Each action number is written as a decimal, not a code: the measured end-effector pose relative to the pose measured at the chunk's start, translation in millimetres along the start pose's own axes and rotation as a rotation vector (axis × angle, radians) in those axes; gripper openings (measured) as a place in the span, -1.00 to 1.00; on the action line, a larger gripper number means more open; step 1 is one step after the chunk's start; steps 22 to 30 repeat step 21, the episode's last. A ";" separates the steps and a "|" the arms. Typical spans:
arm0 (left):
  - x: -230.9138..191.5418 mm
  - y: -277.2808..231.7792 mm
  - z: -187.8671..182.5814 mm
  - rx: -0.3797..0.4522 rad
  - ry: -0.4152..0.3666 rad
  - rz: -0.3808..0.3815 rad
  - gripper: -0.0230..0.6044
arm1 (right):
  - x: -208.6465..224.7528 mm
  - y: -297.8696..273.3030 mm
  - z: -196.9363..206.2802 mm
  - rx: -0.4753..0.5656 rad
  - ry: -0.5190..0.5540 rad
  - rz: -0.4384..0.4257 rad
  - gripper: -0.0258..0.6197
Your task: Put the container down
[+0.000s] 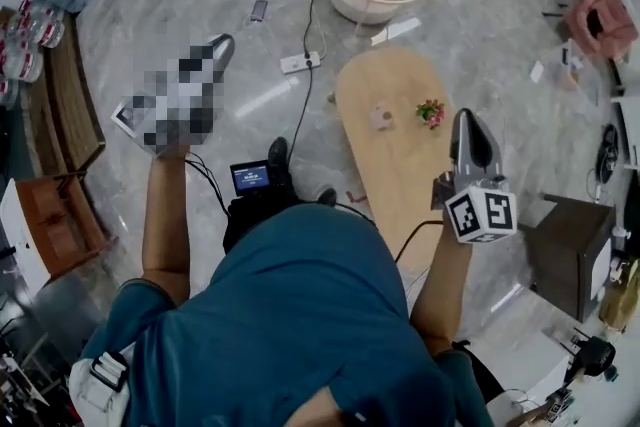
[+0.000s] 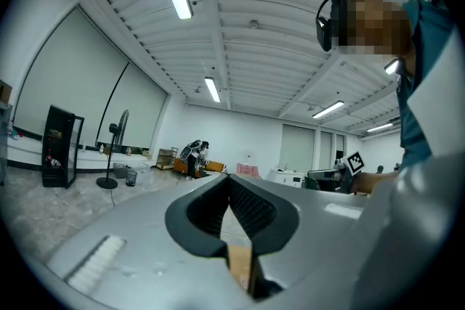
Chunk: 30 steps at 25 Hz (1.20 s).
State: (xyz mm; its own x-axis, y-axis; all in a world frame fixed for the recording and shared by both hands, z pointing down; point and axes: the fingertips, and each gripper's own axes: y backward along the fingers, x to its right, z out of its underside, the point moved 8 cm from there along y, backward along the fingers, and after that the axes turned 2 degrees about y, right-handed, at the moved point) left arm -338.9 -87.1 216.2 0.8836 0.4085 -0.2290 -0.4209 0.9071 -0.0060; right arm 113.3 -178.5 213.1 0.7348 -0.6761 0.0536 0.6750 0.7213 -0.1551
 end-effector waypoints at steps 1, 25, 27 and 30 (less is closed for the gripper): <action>1.5 1.5 0.9 0.000 0.002 -0.001 -0.94 | -2.9 2.0 -4.4 0.000 0.003 -0.002 -0.90; 12.0 7.2 1.3 0.003 0.024 -0.005 -0.94 | -12.2 11.8 -26.4 -0.005 -0.007 -0.035 -0.90; 12.0 7.2 1.3 0.003 0.024 -0.005 -0.94 | -12.2 11.8 -26.4 -0.005 -0.007 -0.035 -0.90; 12.0 7.2 1.3 0.003 0.024 -0.005 -0.94 | -12.2 11.8 -26.4 -0.005 -0.007 -0.035 -0.90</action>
